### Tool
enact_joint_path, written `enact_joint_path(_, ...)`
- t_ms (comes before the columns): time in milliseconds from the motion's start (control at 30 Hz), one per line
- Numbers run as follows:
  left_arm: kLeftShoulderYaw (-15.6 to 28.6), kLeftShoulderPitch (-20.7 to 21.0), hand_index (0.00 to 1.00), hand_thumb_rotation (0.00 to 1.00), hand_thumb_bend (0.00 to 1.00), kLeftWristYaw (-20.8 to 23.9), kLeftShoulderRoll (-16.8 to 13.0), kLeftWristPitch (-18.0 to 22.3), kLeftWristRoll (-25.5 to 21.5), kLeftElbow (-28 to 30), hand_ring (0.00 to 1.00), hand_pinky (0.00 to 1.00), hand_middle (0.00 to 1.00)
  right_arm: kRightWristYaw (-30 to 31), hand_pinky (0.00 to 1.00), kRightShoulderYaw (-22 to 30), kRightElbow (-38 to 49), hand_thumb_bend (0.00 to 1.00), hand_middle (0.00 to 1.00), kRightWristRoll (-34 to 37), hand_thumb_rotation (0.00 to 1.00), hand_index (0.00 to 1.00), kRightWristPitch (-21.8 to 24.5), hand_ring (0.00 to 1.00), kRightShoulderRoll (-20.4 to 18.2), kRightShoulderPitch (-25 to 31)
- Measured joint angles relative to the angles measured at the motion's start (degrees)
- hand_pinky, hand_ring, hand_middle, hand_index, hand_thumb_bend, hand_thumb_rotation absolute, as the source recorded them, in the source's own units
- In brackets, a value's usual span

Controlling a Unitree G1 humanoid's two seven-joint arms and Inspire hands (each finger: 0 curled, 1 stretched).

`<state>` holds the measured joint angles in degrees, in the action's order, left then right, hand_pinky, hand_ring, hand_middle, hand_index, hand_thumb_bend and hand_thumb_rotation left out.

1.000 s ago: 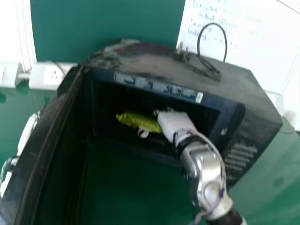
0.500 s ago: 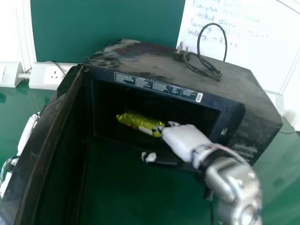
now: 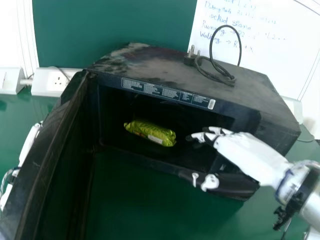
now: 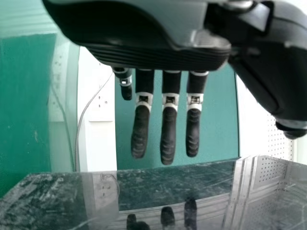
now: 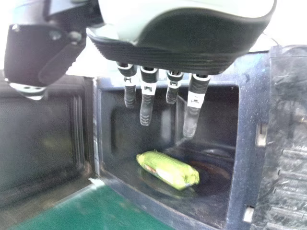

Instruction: Put biscuit inside oven

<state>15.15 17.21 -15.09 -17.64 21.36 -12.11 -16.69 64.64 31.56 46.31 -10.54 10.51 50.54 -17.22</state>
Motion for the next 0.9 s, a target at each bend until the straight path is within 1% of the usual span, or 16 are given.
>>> enact_joint_path(33, 0.0, 0.0, 0.49, 0.06, 0.52, 0.0, 0.0, 0.0, -0.1, 0.0, 0.32, 0.27, 0.40, -0.1, 0.60, 1.8, -0.5, 0.83, 0.80, 2.1, 0.55, 0.91, 0.1, 0.72, 0.4, 0.4)
enact_joint_path(100, 0.0, 0.1, 0.49, 0.07, 0.52, 0.0, 0.0, 0.0, -0.3, 0.0, 0.32, 0.27, 0.40, -0.2, 0.58, 5.3, -1.7, 0.84, 0.80, 5.1, 0.53, 0.91, 1.0, 0.71, 1.8, 1.0)
enact_joint_path(167, 0.0, 0.2, 0.49, 0.07, 0.52, 0.0, 0.0, 0.2, -0.2, 0.0, 0.32, 0.27, 0.40, -0.2, 0.54, 8.5, -2.2, 0.84, 0.80, 7.4, 0.49, 0.90, 5.0, 0.70, 3.3, 2.0)
enact_joint_path(233, -0.1, 0.2, 0.49, 0.07, 0.52, 0.0, 0.1, 1.0, -0.1, 0.0, 0.33, 0.27, 0.40, -0.3, 0.53, 11.0, -2.6, 0.81, 0.79, 9.0, 0.47, 0.90, 7.9, 0.69, 4.3, 3.0)
enact_joint_path(267, -0.1, 0.2, 0.49, 0.07, 0.52, -0.1, 0.1, 1.8, 0.0, -0.1, 0.33, 0.27, 0.40, -0.3, 0.53, 12.3, -2.8, 0.80, 0.79, 9.8, 0.47, 0.90, 8.5, 0.68, 4.9, 3.6)
enact_joint_path(333, -0.2, 0.2, 0.49, 0.07, 0.52, -0.7, 0.1, 4.0, 0.0, -0.2, 0.33, 0.28, 0.41, -0.6, 0.53, 15.1, -3.3, 0.81, 0.78, 9.9, 0.47, 0.89, 9.1, 0.68, 5.8, 5.0)
enact_joint_path(400, -0.3, 0.3, 0.49, 0.07, 0.52, -1.7, 0.1, 6.7, 0.1, -0.7, 0.34, 0.28, 0.41, -1.9, 0.54, 17.9, -4.0, 0.78, 0.77, 9.7, 0.45, 0.90, 10.1, 0.68, 5.9, 6.6)
enact_joint_path(467, -0.5, 0.4, 0.49, 0.08, 0.51, -2.5, 0.1, 9.5, 0.5, -1.3, 0.35, 0.29, 0.42, -3.4, 0.57, 20.0, -4.3, 0.78, 0.78, 8.2, 0.47, 0.91, 11.4, 0.70, 5.9, 8.3)
enact_joint_path(533, -0.7, 0.3, 0.49, 0.07, 0.51, -2.8, 0.0, 11.4, 1.2, -1.5, 0.35, 0.29, 0.43, -5.5, 0.57, 21.0, -4.2, 0.77, 0.77, 5.4, 0.48, 0.90, 12.7, 0.69, 6.0, 10.1)
enact_joint_path(567, -0.7, 0.3, 0.49, 0.07, 0.52, -2.9, -0.1, 12.0, 1.5, -1.5, 0.35, 0.29, 0.43, -6.6, 0.54, 21.3, -4.2, 0.76, 0.76, 4.4, 0.48, 0.89, 13.1, 0.66, 6.0, 10.7)
enact_joint_path(633, -0.9, 0.1, 0.49, 0.07, 0.52, -3.1, -0.5, 12.7, 1.9, -1.5, 0.36, 0.29, 0.43, -8.9, 0.45, 21.6, -3.8, 0.76, 0.75, 2.9, 0.46, 0.88, 14.2, 0.58, 6.0, 11.4)
enact_joint_path(733, -1.1, -0.3, 0.49, 0.07, 0.52, -3.8, -0.8, 13.8, 1.9, -1.3, 0.36, 0.29, 0.44, -13.3, 0.42, 21.8, -2.3, 0.75, 0.71, 0.1, 0.43, 0.85, 17.3, 0.55, 5.4, 12.0)
enact_joint_path(767, -1.2, -0.3, 0.49, 0.07, 0.52, -4.0, -0.9, 14.4, 2.1, -1.3, 0.36, 0.29, 0.44, -15.4, 0.41, 21.8, -2.0, 0.75, 0.68, -1.1, 0.43, 0.84, 17.6, 0.53, 4.8, 12.1)
enact_joint_path(833, -1.4, -0.5, 0.49, 0.06, 0.51, -4.1, -1.1, 15.6, 2.7, -1.2, 0.35, 0.29, 0.44, -19.9, 0.35, 21.5, -1.8, 0.77, 0.62, -3.8, 0.41, 0.81, 17.3, 0.46, 3.1, 12.2)
enact_joint_path(867, -1.6, -0.6, 0.49, 0.06, 0.51, -4.1, -1.2, 15.9, 3.1, -0.9, 0.35, 0.29, 0.44, -22.2, 0.32, 21.1, -1.8, 0.77, 0.59, -5.1, 0.42, 0.80, 17.3, 0.43, 2.3, 12.3)
enact_joint_path(900, -1.8, -0.7, 0.49, 0.06, 0.51, -4.0, -1.3, 16.1, 3.7, -0.4, 0.35, 0.29, 0.44, -23.9, 0.32, 20.7, -1.8, 0.77, 0.58, -6.4, 0.44, 0.79, 17.2, 0.42, 1.5, 12.5)
